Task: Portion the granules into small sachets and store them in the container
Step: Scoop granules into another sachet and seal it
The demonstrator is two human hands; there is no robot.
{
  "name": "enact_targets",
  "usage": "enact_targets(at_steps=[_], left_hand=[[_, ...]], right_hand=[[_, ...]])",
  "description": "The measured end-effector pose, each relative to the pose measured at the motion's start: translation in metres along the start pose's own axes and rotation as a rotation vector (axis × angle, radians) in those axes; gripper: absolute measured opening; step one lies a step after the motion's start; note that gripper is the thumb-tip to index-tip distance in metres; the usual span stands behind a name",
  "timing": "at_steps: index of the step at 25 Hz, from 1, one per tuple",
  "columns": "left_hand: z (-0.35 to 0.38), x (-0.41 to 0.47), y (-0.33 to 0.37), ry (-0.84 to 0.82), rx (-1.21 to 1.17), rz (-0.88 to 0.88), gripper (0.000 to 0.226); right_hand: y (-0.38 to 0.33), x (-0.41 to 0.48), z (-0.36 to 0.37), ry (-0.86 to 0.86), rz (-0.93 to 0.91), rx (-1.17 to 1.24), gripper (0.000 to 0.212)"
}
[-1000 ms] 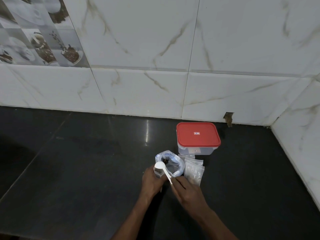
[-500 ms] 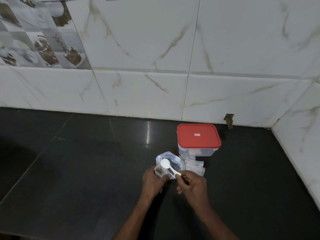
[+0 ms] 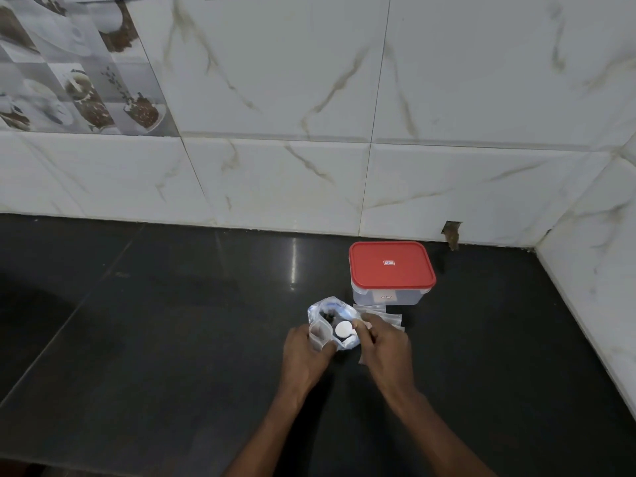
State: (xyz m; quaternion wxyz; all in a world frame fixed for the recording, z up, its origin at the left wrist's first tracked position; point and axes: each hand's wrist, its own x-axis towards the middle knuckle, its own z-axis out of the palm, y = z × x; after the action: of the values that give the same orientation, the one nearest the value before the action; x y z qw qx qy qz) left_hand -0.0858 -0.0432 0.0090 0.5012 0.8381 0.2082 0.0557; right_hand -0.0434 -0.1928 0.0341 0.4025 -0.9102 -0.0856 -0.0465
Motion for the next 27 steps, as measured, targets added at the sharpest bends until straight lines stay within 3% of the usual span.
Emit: enact_targets(at_steps=[3,5,9,12,19,24,27], left_hand=[[0.012,0.0,0.0,0.009,0.111,0.039,0.039],[0.019,-0.006,0.005,0.031,0.111,0.016,0.052],[0.023,-0.007,0.007,-0.044,0.204,-0.026,0.049],[0.006,-0.004,-0.001,-0.177,-0.029,-0.037,0.07],[0.0,-0.001,0.001,-0.351,-0.431,0.03,0.04],[0.013,-0.009,0.009,-0.335,-0.471,-0.079,0.02],[0.015,-0.012,0.013,-0.292,-0.592,-0.165,0.016]], right_hand=[[-0.021,-0.009,0.001,-0.208,-0.147,0.083,0.027],[-0.024,-0.008,0.004,-0.343,-0.141,-0.039,0.026],[-0.017,0.003,-0.011,-0.419,-0.053,-0.041,0.014],[-0.009,0.01,-0.035,-0.529,-0.088,0.014,0.01],[0.004,0.024,-0.058,-0.557,-0.21,0.063,0.011],[0.015,0.026,-0.063,-0.388,-0.051,0.144,0.033],[0.026,0.022,-0.064,-0.284,0.108,0.43,0.036]])
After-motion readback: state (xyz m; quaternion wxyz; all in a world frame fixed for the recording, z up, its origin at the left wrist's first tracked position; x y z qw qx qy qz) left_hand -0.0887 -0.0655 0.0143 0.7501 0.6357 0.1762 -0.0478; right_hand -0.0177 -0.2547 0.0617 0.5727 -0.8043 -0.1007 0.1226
